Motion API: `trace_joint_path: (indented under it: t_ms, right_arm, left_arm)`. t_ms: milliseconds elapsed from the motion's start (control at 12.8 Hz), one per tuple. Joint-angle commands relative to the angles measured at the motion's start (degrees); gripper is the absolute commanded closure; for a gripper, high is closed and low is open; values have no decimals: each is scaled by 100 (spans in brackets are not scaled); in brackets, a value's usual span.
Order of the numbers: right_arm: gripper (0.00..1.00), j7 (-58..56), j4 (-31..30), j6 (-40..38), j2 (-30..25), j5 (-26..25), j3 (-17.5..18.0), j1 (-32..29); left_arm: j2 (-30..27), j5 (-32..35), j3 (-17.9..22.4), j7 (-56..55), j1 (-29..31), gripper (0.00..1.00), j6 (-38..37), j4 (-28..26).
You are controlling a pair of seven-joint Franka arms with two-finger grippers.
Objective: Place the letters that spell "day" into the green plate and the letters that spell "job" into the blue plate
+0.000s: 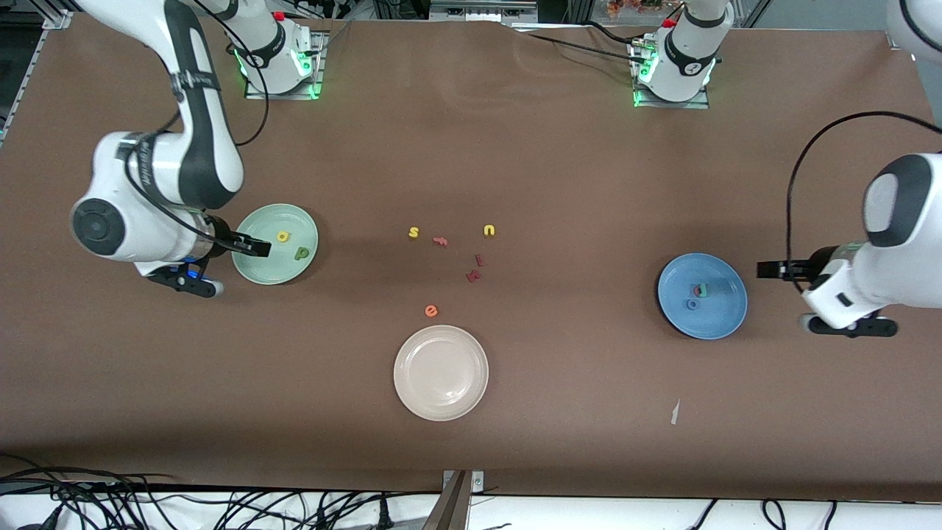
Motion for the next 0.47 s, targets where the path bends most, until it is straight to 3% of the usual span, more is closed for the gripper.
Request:
trace_joint_path:
  t_ms: [0, 235, 391]
  right_arm:
    - [0, -139, 1318, -1180, 43, -282, -36, -45]
    - [0, -79, 1850, -1404, -141, -362, -54, 7]
    - [0, -104, 1833, -1142, -456, -660, 347, -289]
  left_arm:
    - [-381, -544, -57, -27, 468, 0, -171, 41]
    - [-776, -838, -23, -10, 673, 0, -84, 6]
    - [-1188, -847, 327, 43, 306, 0, 14, -64]
